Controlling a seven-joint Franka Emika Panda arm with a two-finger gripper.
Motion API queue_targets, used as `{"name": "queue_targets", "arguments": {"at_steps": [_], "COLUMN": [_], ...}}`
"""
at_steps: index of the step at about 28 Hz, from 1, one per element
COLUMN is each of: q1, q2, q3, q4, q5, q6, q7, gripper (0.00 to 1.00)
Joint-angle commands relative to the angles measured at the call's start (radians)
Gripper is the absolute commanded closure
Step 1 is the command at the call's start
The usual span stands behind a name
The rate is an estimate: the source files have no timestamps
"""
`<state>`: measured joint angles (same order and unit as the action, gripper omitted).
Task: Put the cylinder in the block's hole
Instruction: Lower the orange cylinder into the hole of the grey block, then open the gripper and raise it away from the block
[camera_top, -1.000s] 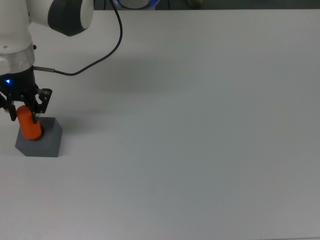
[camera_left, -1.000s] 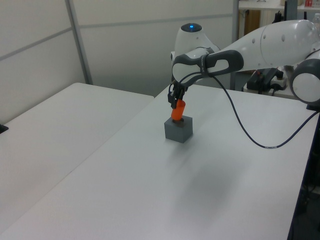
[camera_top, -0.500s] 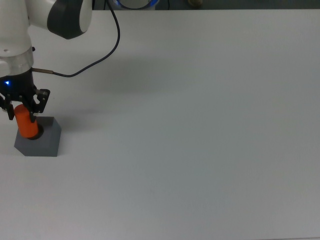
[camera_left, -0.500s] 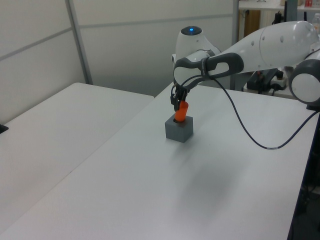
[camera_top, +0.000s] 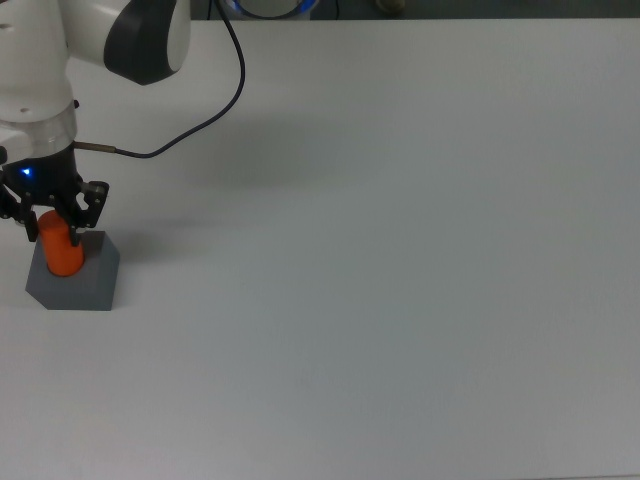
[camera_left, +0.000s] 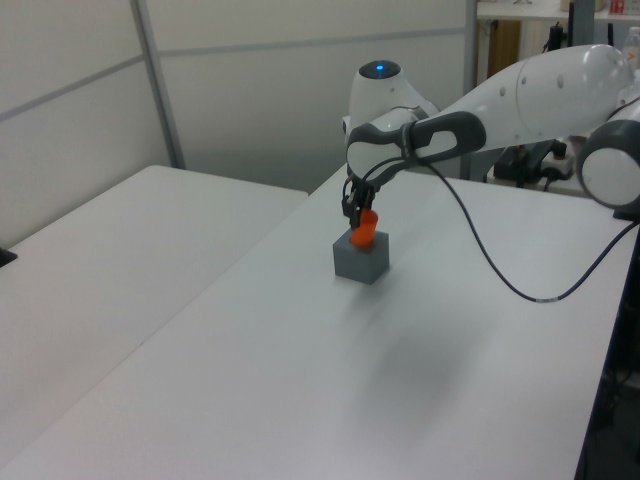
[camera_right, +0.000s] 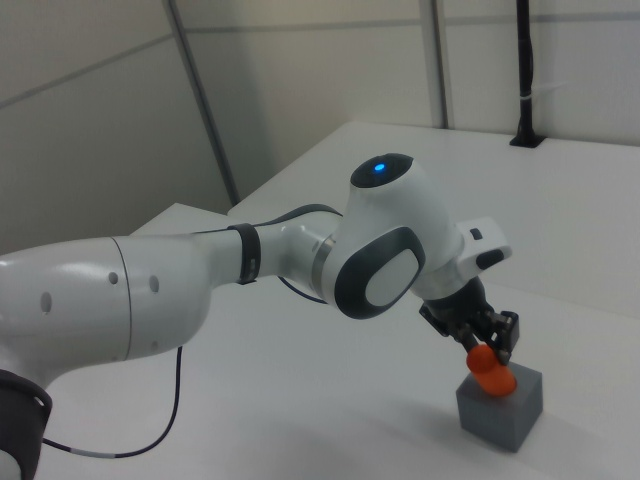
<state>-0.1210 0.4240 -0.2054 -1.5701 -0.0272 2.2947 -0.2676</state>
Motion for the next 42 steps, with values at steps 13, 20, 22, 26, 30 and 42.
{"name": "queue_targets", "arguments": {"at_steps": [13, 20, 22, 26, 30, 42], "q1": [0.006, 0.017, 0.032, 0.061, 0.083, 0.104], "q2": [-0.025, -0.080, -0.097, -0.139, -0.148, -0.153], "q3": [0.000, 0.003, 0.003, 0.001, 0.006, 0.060], "q4": [-0.018, 0.024, 0.028, 0.031, 0.068, 0.107], "q5": [0.003, 0.004, 0.004, 0.001, 0.001, 0.001], "q6": [-0.003, -0.136, -0.165, -0.286, -0.417, -0.552], "q7": [0.004, 0.004, 0.005, 0.008, 0.011, 0.013], "gripper": [0.00, 0.00, 0.00, 0.00, 0.00, 0.00]}}
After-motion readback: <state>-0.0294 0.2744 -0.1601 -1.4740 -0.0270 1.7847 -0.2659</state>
